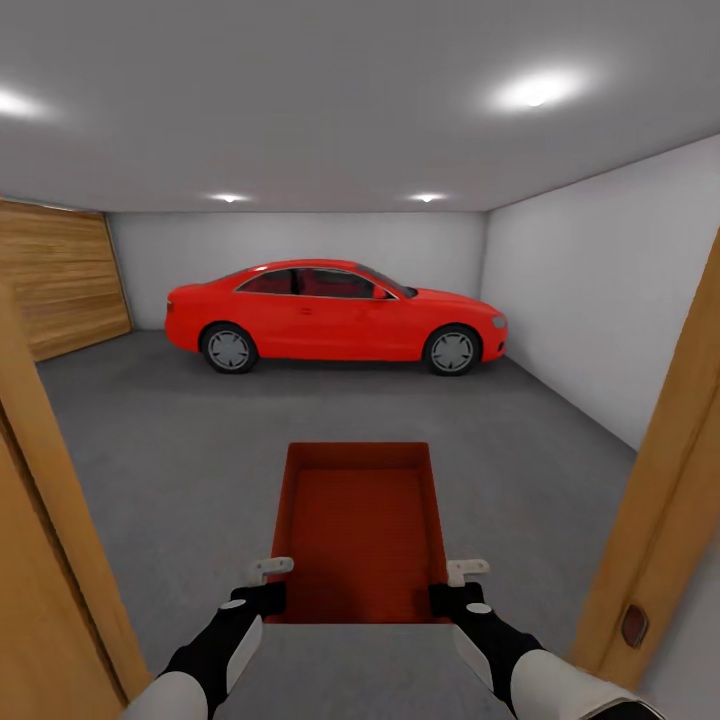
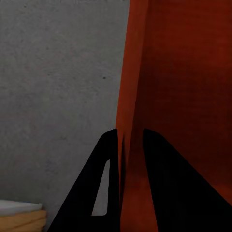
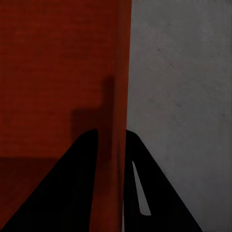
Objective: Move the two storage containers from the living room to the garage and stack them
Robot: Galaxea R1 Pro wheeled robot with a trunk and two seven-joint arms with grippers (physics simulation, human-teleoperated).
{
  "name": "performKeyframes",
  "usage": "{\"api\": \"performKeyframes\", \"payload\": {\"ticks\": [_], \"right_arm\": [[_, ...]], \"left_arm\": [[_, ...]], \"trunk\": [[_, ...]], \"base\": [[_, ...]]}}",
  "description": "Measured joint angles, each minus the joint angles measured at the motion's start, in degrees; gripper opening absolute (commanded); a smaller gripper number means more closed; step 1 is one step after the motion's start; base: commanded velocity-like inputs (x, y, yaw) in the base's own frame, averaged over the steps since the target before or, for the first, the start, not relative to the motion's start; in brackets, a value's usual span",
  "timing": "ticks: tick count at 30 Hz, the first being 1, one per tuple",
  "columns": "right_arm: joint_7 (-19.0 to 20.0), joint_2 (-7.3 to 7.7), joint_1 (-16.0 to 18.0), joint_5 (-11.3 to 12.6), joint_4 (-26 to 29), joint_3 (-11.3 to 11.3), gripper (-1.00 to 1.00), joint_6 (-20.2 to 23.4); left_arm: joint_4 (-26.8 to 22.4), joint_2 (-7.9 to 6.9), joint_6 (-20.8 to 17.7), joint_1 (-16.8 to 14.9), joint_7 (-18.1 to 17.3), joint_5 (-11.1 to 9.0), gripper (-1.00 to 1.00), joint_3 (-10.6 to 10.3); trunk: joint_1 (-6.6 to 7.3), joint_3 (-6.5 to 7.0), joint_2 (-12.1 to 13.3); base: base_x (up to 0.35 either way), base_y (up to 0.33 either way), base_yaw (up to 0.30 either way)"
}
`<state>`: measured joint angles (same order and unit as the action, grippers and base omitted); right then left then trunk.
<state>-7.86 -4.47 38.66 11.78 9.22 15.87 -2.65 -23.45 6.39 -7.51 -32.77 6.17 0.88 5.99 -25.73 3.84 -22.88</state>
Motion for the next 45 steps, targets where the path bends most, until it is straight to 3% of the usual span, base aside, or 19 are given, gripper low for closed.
{"api": "performKeyframes", "payload": {"ticks": [10, 16, 21, 35, 36, 45], "right_arm": [[0.01, 0.02, 0.0, 0.03, 0.0, 0.03, -1.0, 0.01], [-0.01, -0.03, 0.01, 0.0, 0.11, 0.11, -1.0, -0.2], [-0.01, 0.04, 0.01, -0.5, 0.2, -0.37, -1.0, -0.13], [-0.23, -0.01, 0.0, -0.66, 0.24, -0.3, -1.0, 0.16], [-0.25, -0.14, 0.0, 0.01, 0.19, 0.17, -1.0, 0.13], [-0.33, -0.13, 0.0, 0.22, 0.12, 0.41, -1.0, 0.08]], "left_arm": [[0.01, 0.03, 0.0, 0.0, 0.04, 0.0, -1.0, 0.0], [-0.38, -0.74, -0.06, 0.08, 0.73, -3.35, -1.0, -3.49], [-0.52, -0.73, -0.09, 0.09, 1.15, -4.12, -1.0, -4.46], [-0.3, -0.76, -0.08, 0.09, 1.17, -4.28, -1.0, -4.46], [-0.14, -0.39, 0.0, 0.09, 0.07, -1.23, -1.0, -1.12], [-0.1, -0.34, 0.01, 0.09, 0.05, -1.06, -1.0, -0.98]], "trunk": [[0.0, 0.0, 0.0], [-0.03, 0.0, 0.0], [-0.03, 0.0, 0.01], [-0.03, 0.0, 0.01], [-0.03, 0.01, 0.0], [-0.03, 0.0, 0.01]], "base": [[0.285, 0.074, 0.0], [0.0, 0.0, 0.0], [0.0, 0.0, -0.006], [0.0, 0.0, -0.199], [0.0, 0.0, -0.04], [0.0, 0.0, -0.007]]}}
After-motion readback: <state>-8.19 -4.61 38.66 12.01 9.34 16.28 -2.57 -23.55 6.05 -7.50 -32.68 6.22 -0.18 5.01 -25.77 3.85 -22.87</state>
